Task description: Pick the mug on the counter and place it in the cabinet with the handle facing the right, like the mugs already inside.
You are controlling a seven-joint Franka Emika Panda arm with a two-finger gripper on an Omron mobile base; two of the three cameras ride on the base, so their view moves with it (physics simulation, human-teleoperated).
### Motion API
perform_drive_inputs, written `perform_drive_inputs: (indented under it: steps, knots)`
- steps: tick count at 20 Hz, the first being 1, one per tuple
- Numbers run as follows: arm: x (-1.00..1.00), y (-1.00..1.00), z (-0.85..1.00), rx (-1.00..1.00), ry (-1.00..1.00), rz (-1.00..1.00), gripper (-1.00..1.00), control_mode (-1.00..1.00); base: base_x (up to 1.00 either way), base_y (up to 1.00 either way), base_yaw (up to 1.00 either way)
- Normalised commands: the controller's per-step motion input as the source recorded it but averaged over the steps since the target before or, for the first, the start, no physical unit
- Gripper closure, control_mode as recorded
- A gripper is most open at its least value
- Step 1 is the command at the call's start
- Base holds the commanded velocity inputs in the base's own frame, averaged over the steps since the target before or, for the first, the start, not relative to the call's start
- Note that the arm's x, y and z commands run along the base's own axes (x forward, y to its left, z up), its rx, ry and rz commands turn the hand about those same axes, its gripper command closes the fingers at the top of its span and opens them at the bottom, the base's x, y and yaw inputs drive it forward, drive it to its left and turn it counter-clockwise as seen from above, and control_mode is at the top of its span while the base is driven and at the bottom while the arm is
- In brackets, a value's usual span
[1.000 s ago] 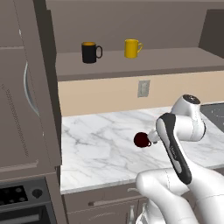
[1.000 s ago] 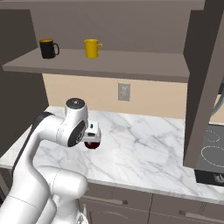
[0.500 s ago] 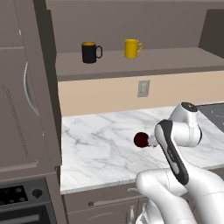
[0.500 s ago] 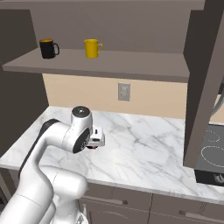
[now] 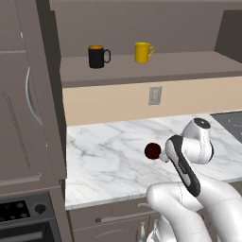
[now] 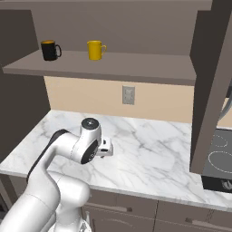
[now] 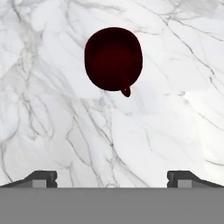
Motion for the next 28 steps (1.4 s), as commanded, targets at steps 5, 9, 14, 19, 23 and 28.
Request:
perform_drive_inputs:
  steps: [5,9,14,19,23,28]
  knots:
    - [0.23,-0.01,-0.16,0.00,0.00,0.00,-1.00,-1.00,0.00,0.00,0.00]
    - [0.25,0.00,-0.04,0.00,0.00,0.00,-1.00,-1.00,0.00,0.00,0.00]
    - [0.23,0.00,-0.11,0.00,0.00,0.00,-1.00,-1.00,0.00,0.00,0.00]
    - [0.19,0.00,-0.25,0.00,0.00,0.01,-1.00,-1.00,0.00,0.00,0.00]
    - [0.20,0.00,-0.26,0.00,0.00,0.01,-1.00,-1.00,0.00,0.00,0.00]
    - [0.22,0.00,-0.12,0.00,0.00,0.01,-1.00,-1.00,0.00,0.00,0.00]
